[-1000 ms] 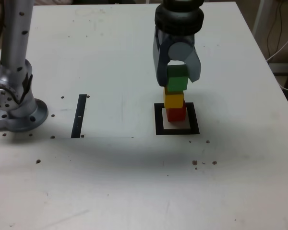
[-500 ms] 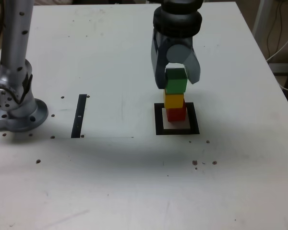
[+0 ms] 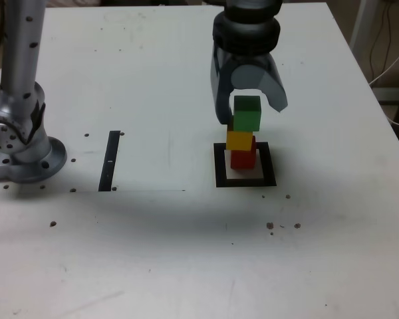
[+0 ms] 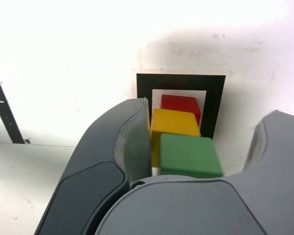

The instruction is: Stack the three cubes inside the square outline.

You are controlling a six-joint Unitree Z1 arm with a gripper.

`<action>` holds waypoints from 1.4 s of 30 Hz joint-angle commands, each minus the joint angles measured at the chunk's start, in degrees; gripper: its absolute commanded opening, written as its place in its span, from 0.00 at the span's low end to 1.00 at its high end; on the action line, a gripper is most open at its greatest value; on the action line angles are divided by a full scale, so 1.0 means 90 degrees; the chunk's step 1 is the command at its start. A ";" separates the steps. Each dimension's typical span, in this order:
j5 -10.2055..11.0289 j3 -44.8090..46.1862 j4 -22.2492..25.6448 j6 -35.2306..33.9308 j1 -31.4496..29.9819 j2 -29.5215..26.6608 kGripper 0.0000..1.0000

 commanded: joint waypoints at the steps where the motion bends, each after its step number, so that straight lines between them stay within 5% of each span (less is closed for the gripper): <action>1: 0.0014 0.0012 0.0066 -0.0012 -0.0003 -0.0169 0.99; 22: -0.0048 -0.0018 0.1291 0.0529 -0.0130 -0.1578 0.99; 28: -0.0229 0.0890 0.1157 0.0770 -0.0130 -0.2060 0.99; 42: -0.0142 0.3654 0.0074 0.0815 -0.0130 -0.3036 0.99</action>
